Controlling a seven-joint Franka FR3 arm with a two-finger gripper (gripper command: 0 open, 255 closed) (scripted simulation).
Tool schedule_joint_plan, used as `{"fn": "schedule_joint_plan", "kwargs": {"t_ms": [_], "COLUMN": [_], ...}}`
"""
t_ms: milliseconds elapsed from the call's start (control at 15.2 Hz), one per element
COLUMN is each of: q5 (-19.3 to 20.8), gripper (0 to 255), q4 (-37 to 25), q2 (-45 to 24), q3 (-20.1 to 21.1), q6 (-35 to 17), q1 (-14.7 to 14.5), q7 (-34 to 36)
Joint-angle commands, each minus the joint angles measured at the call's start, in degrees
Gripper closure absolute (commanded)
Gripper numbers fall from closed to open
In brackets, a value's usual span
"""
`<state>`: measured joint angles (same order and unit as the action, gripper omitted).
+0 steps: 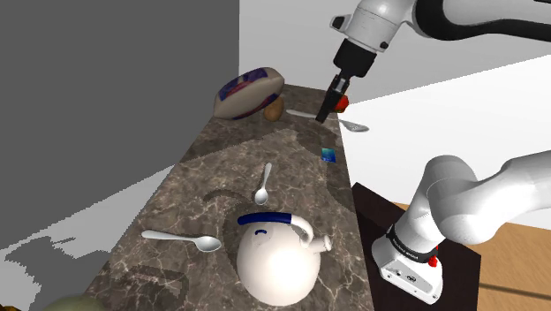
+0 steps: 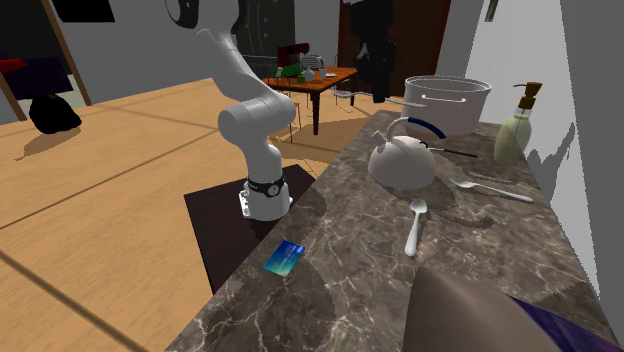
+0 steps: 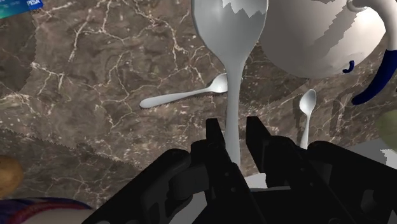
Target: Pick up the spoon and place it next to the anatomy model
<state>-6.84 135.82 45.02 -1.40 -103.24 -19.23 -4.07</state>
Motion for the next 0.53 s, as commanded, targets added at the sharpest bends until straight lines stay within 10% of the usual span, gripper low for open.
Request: {"fn": "schedule_joint_plan", "kwargs": {"t_ms": [0, 462], "q5": [0.0, 0.2], "gripper": [255, 255], "q4": [-1.9, -9.0], "q2": [-0.4, -6.0], "q3": [0.0, -0.6], "q6": [1.5, 3.1], "q1": [0.0, -0.1], "q7": [0.2, -0.1]}}
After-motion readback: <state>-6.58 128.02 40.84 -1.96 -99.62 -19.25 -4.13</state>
